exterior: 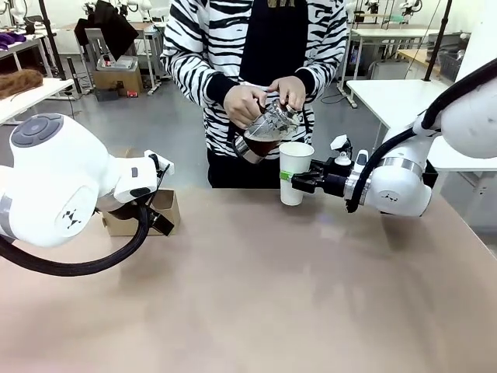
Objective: Pour a drink into a cup and package it in a carrier.
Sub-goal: When a person places the Paper Cup Lid on the 600 ml Paper Cup , lift the 600 ml Paper Cup.
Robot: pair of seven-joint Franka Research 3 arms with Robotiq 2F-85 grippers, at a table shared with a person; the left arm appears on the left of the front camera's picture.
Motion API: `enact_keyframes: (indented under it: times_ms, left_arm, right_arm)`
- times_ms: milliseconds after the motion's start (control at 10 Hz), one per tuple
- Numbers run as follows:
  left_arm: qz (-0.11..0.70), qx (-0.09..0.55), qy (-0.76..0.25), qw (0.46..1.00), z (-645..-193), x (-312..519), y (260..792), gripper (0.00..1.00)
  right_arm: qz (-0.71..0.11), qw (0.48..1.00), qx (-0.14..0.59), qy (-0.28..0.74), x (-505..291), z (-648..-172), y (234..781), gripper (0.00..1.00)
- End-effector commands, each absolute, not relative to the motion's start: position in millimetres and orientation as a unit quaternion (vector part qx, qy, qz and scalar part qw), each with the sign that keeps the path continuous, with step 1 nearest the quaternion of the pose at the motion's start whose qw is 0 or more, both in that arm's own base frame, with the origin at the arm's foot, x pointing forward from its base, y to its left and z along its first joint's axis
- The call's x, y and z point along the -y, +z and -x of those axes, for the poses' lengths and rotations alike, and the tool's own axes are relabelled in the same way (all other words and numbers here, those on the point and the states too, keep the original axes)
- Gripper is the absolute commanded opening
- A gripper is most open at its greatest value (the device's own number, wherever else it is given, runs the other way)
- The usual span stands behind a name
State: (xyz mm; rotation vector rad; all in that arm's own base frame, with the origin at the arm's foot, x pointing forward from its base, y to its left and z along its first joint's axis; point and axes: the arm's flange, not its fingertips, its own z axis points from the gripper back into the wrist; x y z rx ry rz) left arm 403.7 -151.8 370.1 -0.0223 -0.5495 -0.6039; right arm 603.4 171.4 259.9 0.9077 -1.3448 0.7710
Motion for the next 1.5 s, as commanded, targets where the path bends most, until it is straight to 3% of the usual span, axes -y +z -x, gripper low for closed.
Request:
enact_keyframes:
  times_ms: [0, 1400]
  left_arm:
    - [0.012, 0.268, -0.294, 0.918, -403.4, 151.6, 370.5, 1.0]
    - [0.012, 0.268, -0.294, 0.918, -403.4, 151.6, 370.5, 1.0]
  right_arm:
    - [-0.395, 0.621, 0.589, 0.334, -170.8, -600.9, 263.6, 0.8]
    - [-0.395, 0.621, 0.589, 0.334, -170.8, -600.9, 263.6, 0.8]
